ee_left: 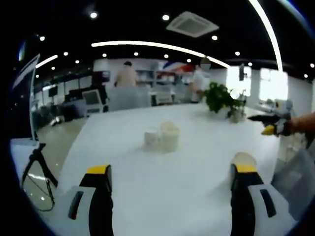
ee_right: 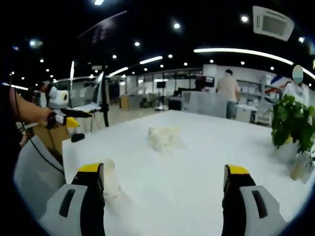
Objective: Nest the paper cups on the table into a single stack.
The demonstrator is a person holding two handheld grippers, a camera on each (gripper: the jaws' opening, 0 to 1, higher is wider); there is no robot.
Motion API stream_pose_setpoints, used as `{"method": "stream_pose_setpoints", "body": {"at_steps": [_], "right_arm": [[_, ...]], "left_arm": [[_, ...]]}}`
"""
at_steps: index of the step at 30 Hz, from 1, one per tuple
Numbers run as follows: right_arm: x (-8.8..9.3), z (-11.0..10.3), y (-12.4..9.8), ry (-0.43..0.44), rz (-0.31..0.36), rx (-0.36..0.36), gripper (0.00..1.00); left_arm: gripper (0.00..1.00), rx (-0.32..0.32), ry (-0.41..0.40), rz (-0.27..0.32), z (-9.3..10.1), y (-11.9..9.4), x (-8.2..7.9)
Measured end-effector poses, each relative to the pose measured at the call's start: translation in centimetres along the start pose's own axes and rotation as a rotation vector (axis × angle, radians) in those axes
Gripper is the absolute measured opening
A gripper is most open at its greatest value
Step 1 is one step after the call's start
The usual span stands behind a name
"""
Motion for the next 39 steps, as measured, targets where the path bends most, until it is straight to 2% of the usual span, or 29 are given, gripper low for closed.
{"method": "stream_pose_setpoints", "body": {"at_steps": [3, 6, 12, 14, 21, 26, 30, 39], "right_arm": [[0.1, 0.2, 0.0, -0.001, 0.002, 0.006, 1.00], [0.1, 0.3, -0.1, 0.018, 0.017, 0.013, 1.00], [0.7, 0.2, -0.3, 0.023, 0.013, 0.008, 1.00], [0.8, 0.2, -0.5, 0.034, 0.013, 0.011, 1.00], [1.0, 0.2, -0.8, 0.054, 0.017, 0.016, 1.00], [1.1, 0.2, -0.8, 0.053, 0.016, 0.017, 1.00], [1.6, 0.3, -0.9, 0.045, 0.001, 0.016, 1.00], [2.2, 0.5, -1.0, 0.056, -0.012, 0.023, 1.00]], "left_arm": [[0.99, 0.021, 0.008, -0.025, 0.5, 0.4, 0.5], [0.99, 0.043, -0.022, -0.004, 1.1, 0.6, 0.2], [0.99, 0.064, -0.003, -0.019, 2.3, 2.0, 0.4], [0.99, 0.056, 0.022, -0.043, 2.1, 2.5, 0.6], [0.99, 0.041, 0.041, -0.026, 0.8, 4.2, -0.4], [0.99, 0.048, 0.008, 0.003, 0.3, 5.7, -1.0], [0.99, 0.063, 0.025, -0.016, 0.2, 7.1, -0.8], [0.99, 0.088, 0.031, -0.015, 0.2, 9.4, -1.6]]}}
Point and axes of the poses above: the point that each gripper's makers call its tool centre point, and the gripper's own axes: y roughly forward along the fingers, z roughly to its right, x roughly out of its underside, the point moved 5 cm from there along -y, roughly backward along the fingers, and after that the axes turned 14 degrees about y, right-handed, at the moved point
